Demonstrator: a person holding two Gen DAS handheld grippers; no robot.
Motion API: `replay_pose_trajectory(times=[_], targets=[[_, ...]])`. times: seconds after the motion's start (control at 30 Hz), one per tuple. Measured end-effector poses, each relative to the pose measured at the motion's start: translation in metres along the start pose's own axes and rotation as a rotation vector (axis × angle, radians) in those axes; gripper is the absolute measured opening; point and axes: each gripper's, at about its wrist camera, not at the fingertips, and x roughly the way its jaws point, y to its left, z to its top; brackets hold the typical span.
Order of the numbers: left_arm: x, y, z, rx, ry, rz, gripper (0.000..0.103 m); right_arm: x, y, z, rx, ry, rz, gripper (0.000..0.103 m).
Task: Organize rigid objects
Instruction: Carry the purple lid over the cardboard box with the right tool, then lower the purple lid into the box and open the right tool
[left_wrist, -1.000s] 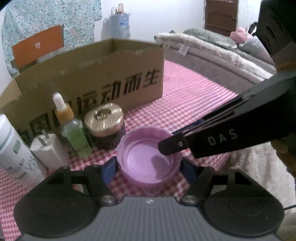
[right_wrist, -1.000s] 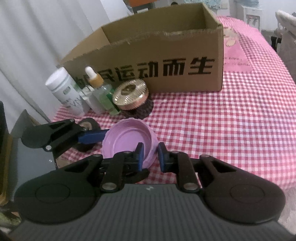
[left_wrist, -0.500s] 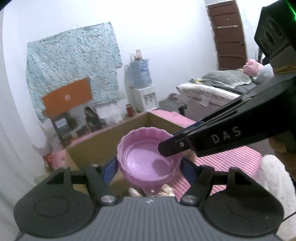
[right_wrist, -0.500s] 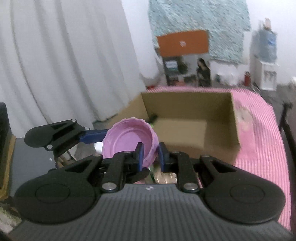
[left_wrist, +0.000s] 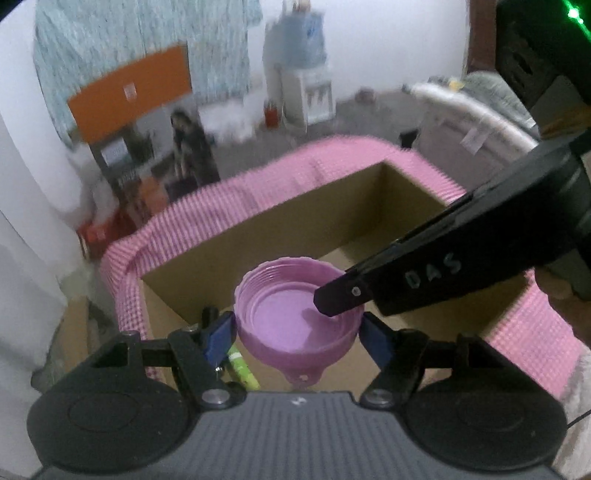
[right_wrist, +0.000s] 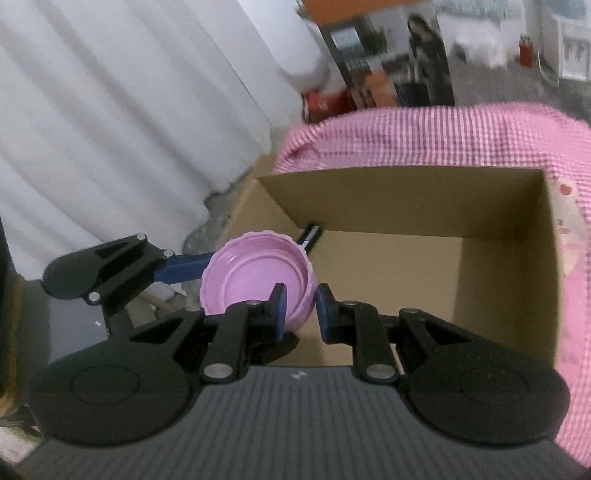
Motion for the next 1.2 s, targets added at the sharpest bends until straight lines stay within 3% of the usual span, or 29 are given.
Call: replay_pose_trajectory(times=[0.3, 0.5, 0.67, 0.97, 1.2], targets=[[0.098, 0.045, 0.029, -0.048, 0.221, -0.044, 0.074, 0.095, -0.043, 0.042, 0.103, 0.182, -0.02, 0.018], [0.135, 0.055, 0.028, -0.054, 0.284, -0.039, 0.074, 0.131, -0.06, 0.046, 0.133, 0.241, -0.022, 0.019], [0.15, 0.055, 0.025, -0.054, 0.324, -0.032, 0.075, 0.152, -0.074, 0.05, 0.149, 0.24, -0.018, 0.021], [0.141, 0.059, 0.03, -0.071, 0.306, -0.035, 0.083, 0.147, -0.078, 0.049, 0.167, 0.2, 0.011, 0.029], [0.092, 0.053, 0.04, -0.042, 0.227, -0.056, 0.087, 0.081, -0.063, 0.049, 0.145, 0.048, 0.013, 0.046]])
